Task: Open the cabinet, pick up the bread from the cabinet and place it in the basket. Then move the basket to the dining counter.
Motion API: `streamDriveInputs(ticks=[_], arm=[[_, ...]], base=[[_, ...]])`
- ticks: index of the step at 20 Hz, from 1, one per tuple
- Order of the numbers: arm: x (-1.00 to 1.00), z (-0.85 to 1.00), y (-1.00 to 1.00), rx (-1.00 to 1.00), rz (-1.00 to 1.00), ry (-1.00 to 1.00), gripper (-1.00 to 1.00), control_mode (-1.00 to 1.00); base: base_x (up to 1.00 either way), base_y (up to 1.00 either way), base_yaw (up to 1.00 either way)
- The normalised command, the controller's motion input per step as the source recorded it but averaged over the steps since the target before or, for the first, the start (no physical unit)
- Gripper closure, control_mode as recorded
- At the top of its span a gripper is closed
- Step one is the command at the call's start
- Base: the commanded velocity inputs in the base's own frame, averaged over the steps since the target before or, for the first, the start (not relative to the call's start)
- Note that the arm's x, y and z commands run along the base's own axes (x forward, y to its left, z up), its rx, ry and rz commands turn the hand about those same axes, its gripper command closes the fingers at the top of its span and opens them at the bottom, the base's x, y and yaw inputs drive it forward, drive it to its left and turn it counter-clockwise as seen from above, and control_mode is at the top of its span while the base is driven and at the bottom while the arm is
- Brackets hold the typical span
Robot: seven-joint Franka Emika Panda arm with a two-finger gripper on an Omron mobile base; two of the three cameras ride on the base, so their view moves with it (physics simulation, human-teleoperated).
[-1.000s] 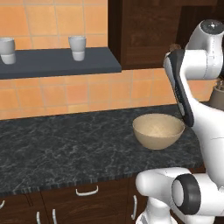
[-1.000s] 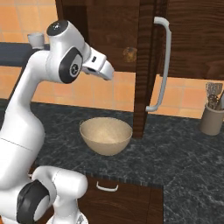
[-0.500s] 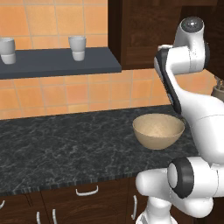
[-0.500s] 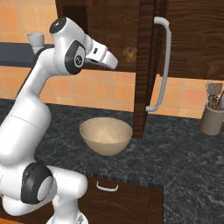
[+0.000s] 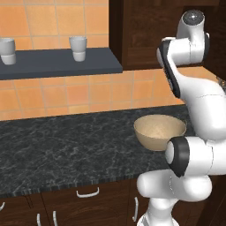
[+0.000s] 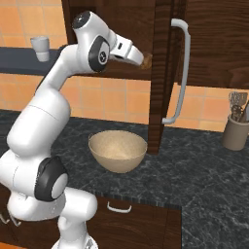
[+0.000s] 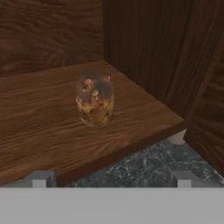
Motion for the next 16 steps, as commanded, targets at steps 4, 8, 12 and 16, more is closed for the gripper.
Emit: streamDriveInputs(ticks=[4, 8, 12, 16], arm=[[0.52, 0.00, -0.28, 0.02, -0.01, 0.00, -1.00, -1.00], [0.57, -0.02, -0.04, 0.00, -0.01, 0.00, -1.00, -1.00], [0.64, 0.00, -0.20, 0.00, -0.01, 0.00, -1.00, -1.00], [0.51, -0.03, -0.23, 0.00, -0.01, 0.01, -1.00, -1.00]], base=[[0.00, 0.00, 0.00], [0.00, 0.00, 0.00], [0.00, 0.00, 0.00], [0.00, 0.00, 0.00]])
